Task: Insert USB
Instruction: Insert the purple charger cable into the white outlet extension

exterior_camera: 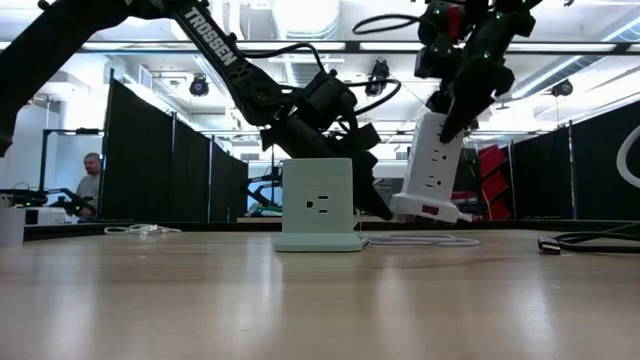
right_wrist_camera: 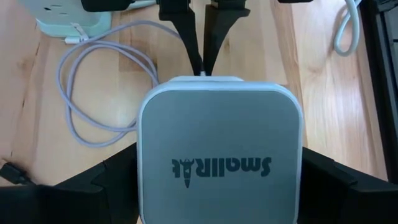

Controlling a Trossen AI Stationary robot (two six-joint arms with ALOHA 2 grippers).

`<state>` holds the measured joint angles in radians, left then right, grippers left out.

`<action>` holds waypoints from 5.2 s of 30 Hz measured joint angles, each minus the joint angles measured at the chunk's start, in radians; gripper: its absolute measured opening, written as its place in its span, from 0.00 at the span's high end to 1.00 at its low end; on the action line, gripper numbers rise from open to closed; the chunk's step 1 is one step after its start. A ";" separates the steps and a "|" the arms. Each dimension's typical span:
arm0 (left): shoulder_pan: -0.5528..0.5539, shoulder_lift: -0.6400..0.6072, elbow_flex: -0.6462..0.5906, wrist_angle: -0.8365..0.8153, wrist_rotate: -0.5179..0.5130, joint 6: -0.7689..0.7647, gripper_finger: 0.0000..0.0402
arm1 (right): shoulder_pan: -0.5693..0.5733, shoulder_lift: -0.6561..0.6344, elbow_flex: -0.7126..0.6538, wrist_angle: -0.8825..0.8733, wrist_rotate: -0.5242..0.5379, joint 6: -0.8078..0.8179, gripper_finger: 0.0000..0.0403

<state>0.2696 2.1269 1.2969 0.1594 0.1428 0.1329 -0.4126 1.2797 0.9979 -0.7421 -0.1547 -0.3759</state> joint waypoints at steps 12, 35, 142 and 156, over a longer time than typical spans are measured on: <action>0.003 0.000 0.000 -0.040 -0.054 -0.003 0.97 | 0.000 0.008 0.049 -0.010 -0.001 -0.012 0.27; 0.003 0.008 -0.002 0.027 -0.047 0.005 0.97 | 0.000 0.074 0.022 -0.032 0.056 -0.027 0.27; 0.041 0.073 -0.003 0.143 0.000 0.304 0.97 | 0.000 0.080 -0.066 0.045 0.045 0.007 0.27; 0.042 0.127 0.147 -0.060 0.025 0.340 0.97 | 0.000 0.077 -0.060 0.056 0.043 0.025 0.27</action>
<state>0.3112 2.2544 1.4434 0.0996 0.1677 0.4734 -0.4129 1.3569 0.9382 -0.6862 -0.1116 -0.3511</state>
